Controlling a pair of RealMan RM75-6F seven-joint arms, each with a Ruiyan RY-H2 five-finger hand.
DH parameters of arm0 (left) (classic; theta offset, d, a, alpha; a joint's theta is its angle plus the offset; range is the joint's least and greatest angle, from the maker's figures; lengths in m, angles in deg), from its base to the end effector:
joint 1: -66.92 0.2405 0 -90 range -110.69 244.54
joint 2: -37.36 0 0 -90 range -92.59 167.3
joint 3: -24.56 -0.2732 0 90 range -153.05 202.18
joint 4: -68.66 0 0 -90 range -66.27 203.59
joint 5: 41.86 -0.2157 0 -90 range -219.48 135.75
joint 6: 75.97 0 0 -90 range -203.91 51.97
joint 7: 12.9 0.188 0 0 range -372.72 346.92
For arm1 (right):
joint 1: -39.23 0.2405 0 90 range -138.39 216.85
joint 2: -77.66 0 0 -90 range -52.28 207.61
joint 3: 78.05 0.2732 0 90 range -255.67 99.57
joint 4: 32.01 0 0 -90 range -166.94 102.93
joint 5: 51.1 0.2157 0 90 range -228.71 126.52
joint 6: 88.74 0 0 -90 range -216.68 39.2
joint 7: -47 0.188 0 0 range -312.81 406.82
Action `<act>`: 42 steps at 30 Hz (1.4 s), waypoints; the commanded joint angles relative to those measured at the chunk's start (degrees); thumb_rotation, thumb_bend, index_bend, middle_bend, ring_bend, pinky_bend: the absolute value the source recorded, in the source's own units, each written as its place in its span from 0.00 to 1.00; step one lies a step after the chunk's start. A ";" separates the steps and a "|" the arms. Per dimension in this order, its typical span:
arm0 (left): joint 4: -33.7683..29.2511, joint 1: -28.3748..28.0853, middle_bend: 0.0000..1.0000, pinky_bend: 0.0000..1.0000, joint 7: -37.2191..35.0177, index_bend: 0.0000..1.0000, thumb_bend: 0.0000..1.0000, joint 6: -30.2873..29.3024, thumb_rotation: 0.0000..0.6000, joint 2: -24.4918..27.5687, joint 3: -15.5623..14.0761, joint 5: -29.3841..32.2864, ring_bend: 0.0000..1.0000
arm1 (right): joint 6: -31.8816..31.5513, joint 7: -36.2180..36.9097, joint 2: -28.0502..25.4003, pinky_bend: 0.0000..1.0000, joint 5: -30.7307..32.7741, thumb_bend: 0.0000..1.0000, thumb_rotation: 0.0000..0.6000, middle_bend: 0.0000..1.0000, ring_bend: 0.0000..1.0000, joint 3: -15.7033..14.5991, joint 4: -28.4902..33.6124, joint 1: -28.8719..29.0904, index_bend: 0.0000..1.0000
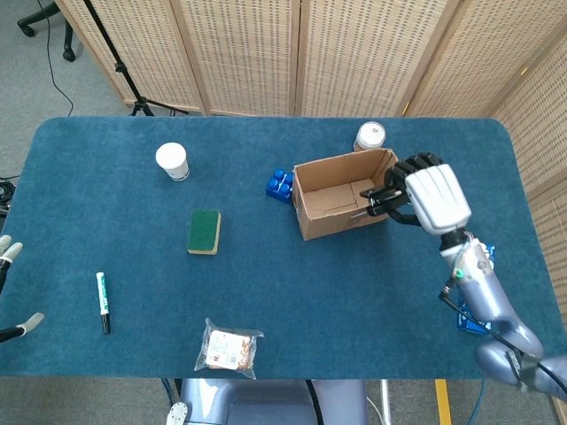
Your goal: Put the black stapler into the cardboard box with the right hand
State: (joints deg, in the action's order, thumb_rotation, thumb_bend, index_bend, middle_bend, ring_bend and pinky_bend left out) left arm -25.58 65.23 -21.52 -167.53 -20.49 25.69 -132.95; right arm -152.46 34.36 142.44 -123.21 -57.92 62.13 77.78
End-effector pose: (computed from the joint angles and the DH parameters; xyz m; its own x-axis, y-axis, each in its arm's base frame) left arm -0.3189 0.2015 0.2013 0.3280 -0.0530 0.9432 0.9421 -0.0551 -0.3307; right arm -0.1320 -0.4306 0.1632 0.4298 0.1546 0.8896 -0.8191 -0.3479 0.4562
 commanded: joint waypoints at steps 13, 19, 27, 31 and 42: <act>-0.41 -1.46 0.00 0.00 -0.75 0.00 0.00 3.89 1.00 0.76 0.47 2.63 0.00 | 5.01 -20.27 14.05 0.31 16.35 0.31 1.00 0.58 0.39 1.45 -8.72 12.99 0.64; -0.32 -1.56 0.00 0.00 -0.97 0.00 0.00 4.18 1.00 0.80 0.66 3.18 0.00 | 4.55 -27.92 16.56 0.31 23.64 0.26 1.00 0.47 0.38 1.58 -9.72 16.18 0.59; -0.20 -1.58 0.00 0.00 -1.89 0.00 0.00 4.31 1.00 1.11 0.76 3.42 0.00 | 3.78 -34.56 14.82 0.20 34.47 0.16 1.00 0.00 0.02 1.06 -4.45 17.84 0.13; -0.17 -1.54 0.00 0.00 -2.17 0.00 0.00 4.23 1.00 1.20 0.76 3.40 0.00 | 2.04 -33.85 13.43 0.18 32.73 0.16 1.00 0.00 0.00 0.73 -2.28 17.67 0.12; 0.29 -1.31 0.00 0.00 -2.92 0.00 0.00 3.77 1.00 1.28 0.87 3.47 0.00 | -9.68 -25.39 3.52 0.17 16.18 0.14 1.00 0.00 0.00 -1.37 10.95 9.27 0.12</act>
State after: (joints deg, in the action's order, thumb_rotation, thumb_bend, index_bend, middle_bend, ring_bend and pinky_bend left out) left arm -25.29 63.91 -24.42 -163.74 -19.21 26.55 -129.48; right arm -156.75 4.26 149.77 -98.69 -57.28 68.49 91.91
